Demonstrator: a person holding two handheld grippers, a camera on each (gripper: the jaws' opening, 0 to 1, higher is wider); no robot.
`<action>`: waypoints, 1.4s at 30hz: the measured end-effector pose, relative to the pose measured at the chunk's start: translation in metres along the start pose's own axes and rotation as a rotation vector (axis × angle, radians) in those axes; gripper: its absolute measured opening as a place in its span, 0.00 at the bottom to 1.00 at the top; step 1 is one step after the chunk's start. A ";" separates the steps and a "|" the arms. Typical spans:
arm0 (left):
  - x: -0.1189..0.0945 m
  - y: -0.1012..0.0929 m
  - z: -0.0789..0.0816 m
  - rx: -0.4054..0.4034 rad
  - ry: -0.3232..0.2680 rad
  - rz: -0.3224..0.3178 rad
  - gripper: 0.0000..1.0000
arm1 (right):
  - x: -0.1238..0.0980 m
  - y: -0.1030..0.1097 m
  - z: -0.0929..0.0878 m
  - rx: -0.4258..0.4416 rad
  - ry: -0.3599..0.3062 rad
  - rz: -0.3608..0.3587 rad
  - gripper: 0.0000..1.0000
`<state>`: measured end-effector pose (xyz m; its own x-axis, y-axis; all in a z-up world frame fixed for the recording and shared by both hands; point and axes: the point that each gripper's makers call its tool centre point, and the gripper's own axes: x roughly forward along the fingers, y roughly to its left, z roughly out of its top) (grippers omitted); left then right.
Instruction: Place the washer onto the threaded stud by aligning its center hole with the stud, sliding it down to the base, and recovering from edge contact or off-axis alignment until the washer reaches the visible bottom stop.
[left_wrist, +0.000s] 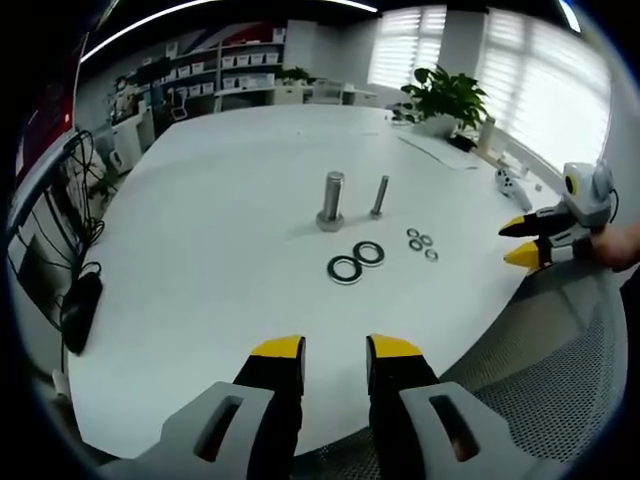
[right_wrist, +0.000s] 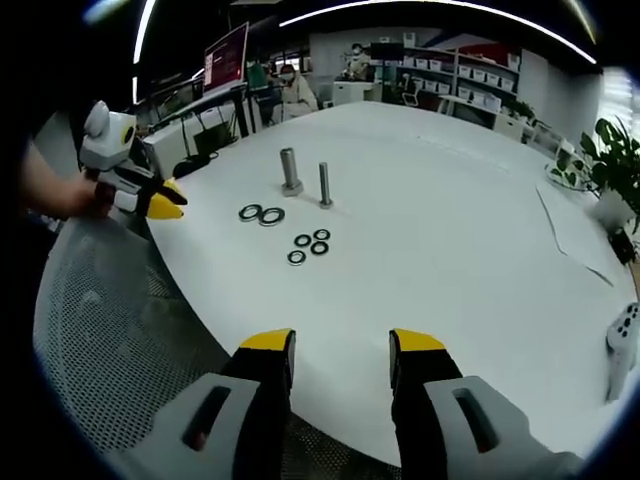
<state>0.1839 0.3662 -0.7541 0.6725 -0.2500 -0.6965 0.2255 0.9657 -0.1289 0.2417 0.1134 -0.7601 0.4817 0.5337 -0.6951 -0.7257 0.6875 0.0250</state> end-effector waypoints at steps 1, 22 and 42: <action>0.000 0.000 0.000 0.000 0.002 0.000 0.22 | 0.000 -0.001 0.000 0.005 0.000 -0.004 0.43; 0.002 -0.001 -0.006 0.002 0.032 -0.005 0.22 | -0.001 0.002 0.004 0.018 -0.023 0.011 0.43; 0.005 -0.006 -0.012 0.021 0.072 -0.024 0.23 | -0.001 0.004 0.004 0.028 -0.025 0.024 0.43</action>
<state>0.1774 0.3599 -0.7649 0.6147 -0.2665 -0.7424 0.2557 0.9577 -0.1321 0.2404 0.1175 -0.7563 0.4766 0.5623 -0.6758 -0.7237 0.6874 0.0616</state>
